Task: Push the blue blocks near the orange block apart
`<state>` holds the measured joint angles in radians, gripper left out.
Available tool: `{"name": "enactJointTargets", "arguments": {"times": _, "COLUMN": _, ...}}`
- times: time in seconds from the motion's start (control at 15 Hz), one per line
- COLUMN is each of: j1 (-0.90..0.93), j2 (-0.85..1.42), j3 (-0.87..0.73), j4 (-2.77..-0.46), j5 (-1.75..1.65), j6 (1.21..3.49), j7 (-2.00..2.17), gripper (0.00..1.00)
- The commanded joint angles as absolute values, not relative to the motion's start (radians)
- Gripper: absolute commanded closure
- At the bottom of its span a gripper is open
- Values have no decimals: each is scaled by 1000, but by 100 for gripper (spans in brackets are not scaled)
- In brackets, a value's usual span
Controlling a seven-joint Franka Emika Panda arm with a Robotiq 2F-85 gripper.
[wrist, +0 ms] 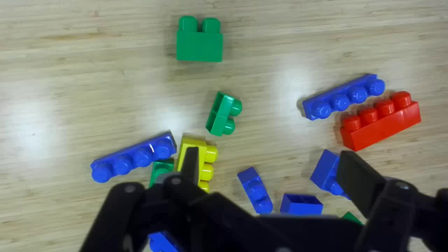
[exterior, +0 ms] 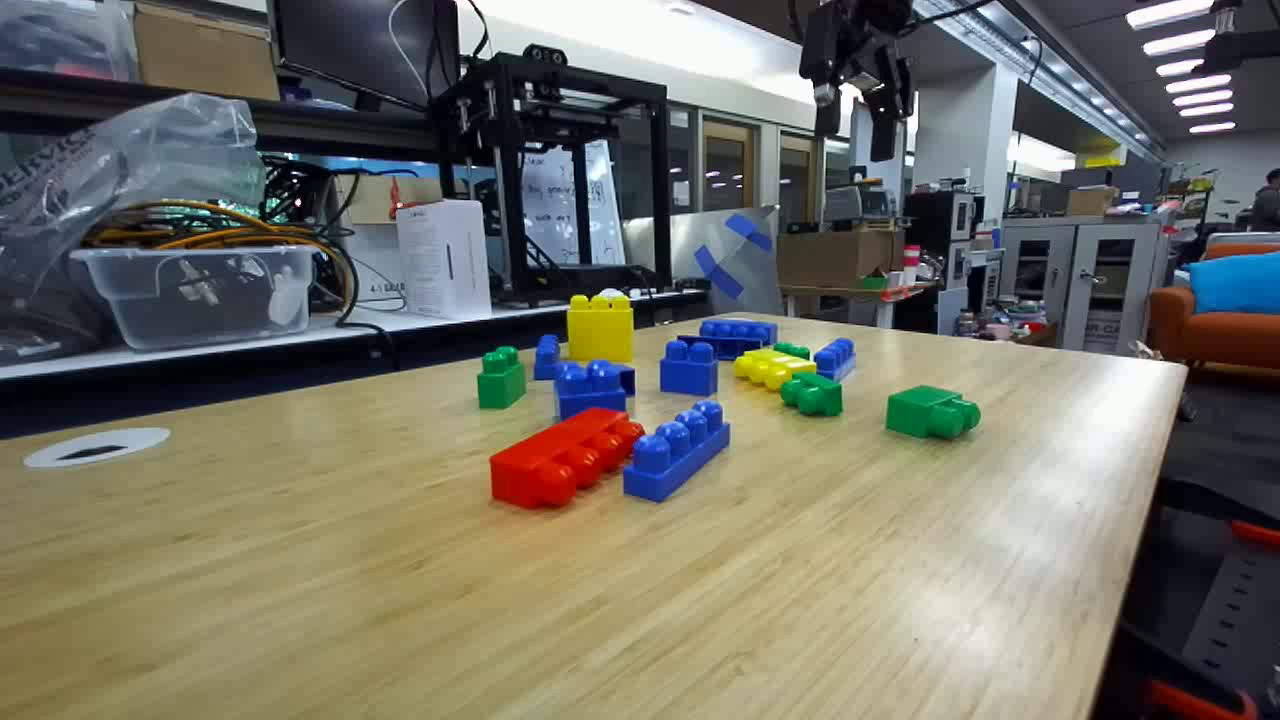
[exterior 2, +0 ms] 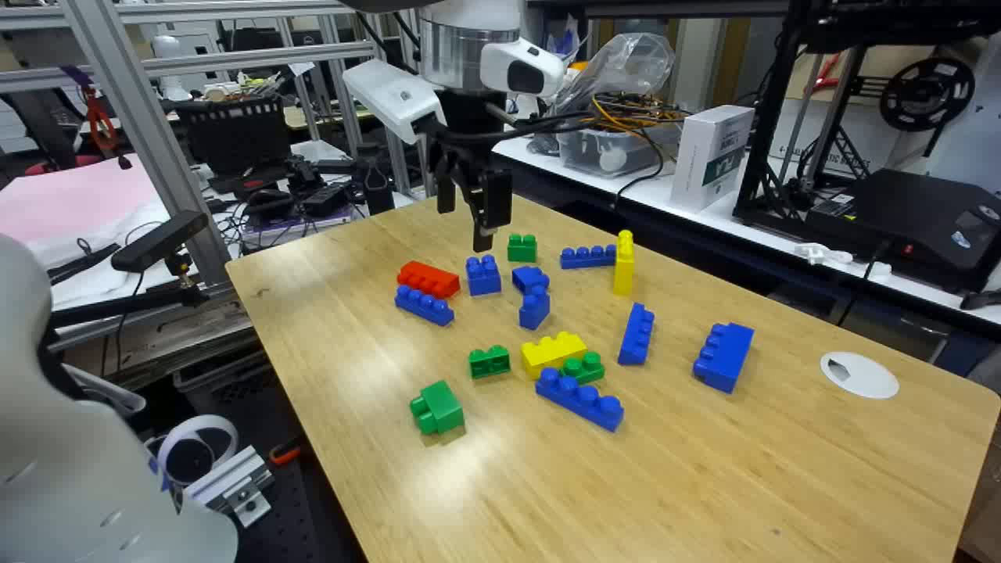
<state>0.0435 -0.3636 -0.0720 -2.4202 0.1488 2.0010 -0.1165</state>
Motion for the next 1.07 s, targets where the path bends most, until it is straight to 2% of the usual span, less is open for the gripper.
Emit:
{"name": "enactJointTargets", "arguments": {"times": 0.0, "j1": 31, "j2": -363, "j3": -61, "j4": -2419, "j5": 153, "j6": 1998, "j7": -120, "gripper": 0}}
{"name": "enactJointTargets", "arguments": {"times": 1.0, "j1": 50, "j2": -357, "j3": -53, "j4": -2414, "j5": 175, "j6": 2002, "j7": -151, "gripper": 0}}
